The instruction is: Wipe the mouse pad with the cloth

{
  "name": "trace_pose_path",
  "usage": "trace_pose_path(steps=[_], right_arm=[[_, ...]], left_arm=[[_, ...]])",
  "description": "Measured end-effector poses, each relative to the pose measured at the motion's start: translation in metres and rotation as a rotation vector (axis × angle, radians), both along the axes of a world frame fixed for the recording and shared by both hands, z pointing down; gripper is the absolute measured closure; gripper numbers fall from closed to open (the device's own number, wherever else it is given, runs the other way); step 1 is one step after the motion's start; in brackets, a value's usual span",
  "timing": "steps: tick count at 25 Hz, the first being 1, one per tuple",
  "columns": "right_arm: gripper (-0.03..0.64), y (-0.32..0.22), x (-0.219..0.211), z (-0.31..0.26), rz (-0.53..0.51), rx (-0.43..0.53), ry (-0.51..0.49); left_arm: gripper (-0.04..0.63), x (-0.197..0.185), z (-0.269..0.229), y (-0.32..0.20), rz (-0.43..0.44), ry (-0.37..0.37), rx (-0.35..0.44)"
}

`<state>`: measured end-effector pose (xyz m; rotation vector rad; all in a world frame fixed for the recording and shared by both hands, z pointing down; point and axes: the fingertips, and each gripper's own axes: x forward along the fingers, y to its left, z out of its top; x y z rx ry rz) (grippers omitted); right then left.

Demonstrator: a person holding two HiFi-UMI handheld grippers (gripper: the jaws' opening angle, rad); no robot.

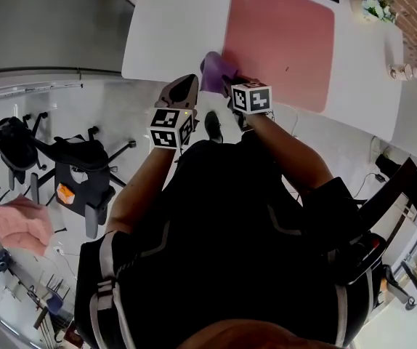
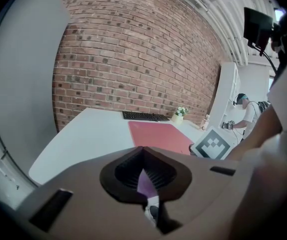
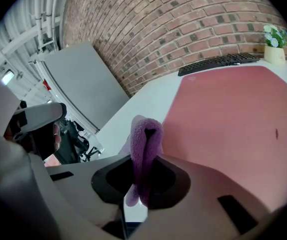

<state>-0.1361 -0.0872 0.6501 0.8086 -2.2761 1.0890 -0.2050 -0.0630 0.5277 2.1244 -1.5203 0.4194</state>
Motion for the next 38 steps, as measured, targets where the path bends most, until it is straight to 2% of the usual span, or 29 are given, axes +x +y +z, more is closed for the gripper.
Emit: trace_pose_path(steps=[6,16,24,31,38], right_arm=[[0.558,-0.007,0.01,0.003,0.005,-0.009,-0.001],[0.557,-0.014,0.036,0.003,0.071,-0.036,-0.026],[0.557,-0.015,0.071,0.013,0.132,-0.062,0.021],[0.557,-0.007,0.093,0.016,0.163,-0.08,0.023],[0.557,-0.004,0.13,0.017,0.241,-0.1,0.016]], left_arm=[[0.592,0.01,0.016,-0.006,0.007,-0.001,-0.024],[0.592,0.028,0.025,-0.013,0.032,0.015,-0.054],[0.592,0.05,0.025,-0.025,0.097,0.008,-0.048],[0.592,0.073,0.024,-0.034,0.149,0.018,-0.044],[0.592,0.101,0.024,-0.039,0.216,0.015,-0.044]])
